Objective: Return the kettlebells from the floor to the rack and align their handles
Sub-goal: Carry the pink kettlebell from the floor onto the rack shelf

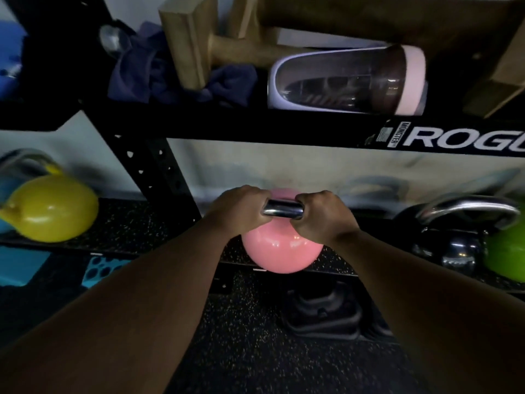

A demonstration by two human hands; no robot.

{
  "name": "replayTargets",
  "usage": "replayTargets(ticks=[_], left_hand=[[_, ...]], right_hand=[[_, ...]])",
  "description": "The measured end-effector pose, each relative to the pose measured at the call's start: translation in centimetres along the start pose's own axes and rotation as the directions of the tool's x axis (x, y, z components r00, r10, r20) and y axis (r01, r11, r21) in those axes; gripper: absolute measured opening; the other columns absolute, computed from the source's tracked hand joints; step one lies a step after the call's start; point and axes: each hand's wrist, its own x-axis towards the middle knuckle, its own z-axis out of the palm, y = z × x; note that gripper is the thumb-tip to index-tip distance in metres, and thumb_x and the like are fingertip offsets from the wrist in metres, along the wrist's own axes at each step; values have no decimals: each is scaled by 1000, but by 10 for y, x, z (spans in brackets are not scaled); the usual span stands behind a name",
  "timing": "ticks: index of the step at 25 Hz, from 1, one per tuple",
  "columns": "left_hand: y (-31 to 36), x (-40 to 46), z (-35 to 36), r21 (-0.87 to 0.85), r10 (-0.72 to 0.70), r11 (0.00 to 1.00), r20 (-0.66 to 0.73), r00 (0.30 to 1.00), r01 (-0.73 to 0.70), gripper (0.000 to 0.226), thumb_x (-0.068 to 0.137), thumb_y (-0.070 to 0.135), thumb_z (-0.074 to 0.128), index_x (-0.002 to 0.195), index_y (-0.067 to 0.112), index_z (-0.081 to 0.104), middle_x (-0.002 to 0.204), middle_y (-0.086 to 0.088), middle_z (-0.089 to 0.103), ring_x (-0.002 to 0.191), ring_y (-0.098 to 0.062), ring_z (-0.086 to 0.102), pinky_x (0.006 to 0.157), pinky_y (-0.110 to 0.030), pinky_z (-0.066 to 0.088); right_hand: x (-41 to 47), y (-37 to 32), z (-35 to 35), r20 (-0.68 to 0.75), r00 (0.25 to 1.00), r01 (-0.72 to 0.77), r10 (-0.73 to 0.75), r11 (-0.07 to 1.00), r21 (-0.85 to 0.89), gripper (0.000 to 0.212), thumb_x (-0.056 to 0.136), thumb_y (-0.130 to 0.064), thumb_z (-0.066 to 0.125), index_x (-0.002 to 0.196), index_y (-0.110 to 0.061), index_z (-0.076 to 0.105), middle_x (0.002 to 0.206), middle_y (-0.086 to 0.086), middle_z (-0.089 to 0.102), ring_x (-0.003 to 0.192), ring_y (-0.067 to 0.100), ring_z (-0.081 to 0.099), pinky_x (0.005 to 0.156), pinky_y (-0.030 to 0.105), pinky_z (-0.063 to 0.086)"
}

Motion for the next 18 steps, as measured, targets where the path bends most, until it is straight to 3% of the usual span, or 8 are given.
replayTargets(ticks=[4, 7, 9, 12, 15, 18], left_hand=[[-23, 23, 21, -9, 11, 1000, 10, 1000, -11, 24, 78, 27, 73, 100, 19, 67, 84, -2, 65, 76, -26, 62, 61, -31, 39], [-34, 34, 24, -66, -1, 998, -68, 998, -4, 27, 75, 25, 75, 101, 23, 68, 79, 0, 63, 74, -25, 61, 59, -29, 36], [-40, 43, 25, -97, -42, 995, -84, 996, 34, 27, 76, 26, 73, 102, 25, 68, 78, 6, 62, 75, -23, 62, 59, -30, 41], [-46, 57, 31, -142, -122, 983, -65, 990, 112, 21, 78, 26, 70, 97, 18, 67, 85, -1, 70, 77, -25, 65, 65, -36, 52], [-46, 67, 36, -171, -146, 977, -80, 986, 131, 15, 78, 20, 69, 79, 18, 55, 72, -1, 58, 70, -26, 59, 58, -30, 39], [-49, 76, 42, -210, -181, 965, -108, 977, 156, 14, 79, 20, 70, 91, 14, 65, 77, -3, 60, 71, -23, 57, 62, -28, 39]], right_hand=[[18, 7, 19, 19, 999, -32, 32, 999, 38, 16, 79, -15, 66, 94, -16, 71, 67, -7, 54, 57, 16, 55, 53, 17, 36], [36, 11, 23, 11, 998, -70, 69, 996, 56, 14, 78, -12, 67, 86, -23, 65, 60, -16, 48, 51, -2, 44, 47, 10, 27], [50, 12, 23, 23, 995, -101, 100, 994, 49, 17, 78, -14, 67, 79, -27, 56, 60, -11, 51, 52, 7, 49, 46, 16, 31], [65, 17, 27, 11, 992, -130, 130, 992, 6, 7, 79, -18, 67, 85, -18, 63, 71, 3, 63, 63, 22, 56, 54, 24, 39], [73, 20, 27, 13, 990, -137, 138, 990, -25, 14, 81, -21, 68, 95, -17, 65, 78, 4, 64, 66, 20, 57, 57, 27, 44], [81, 21, 28, 24, 988, -152, 152, 988, -11, 17, 82, -19, 68, 99, -16, 63, 82, 7, 66, 66, 23, 62, 59, 35, 55]])
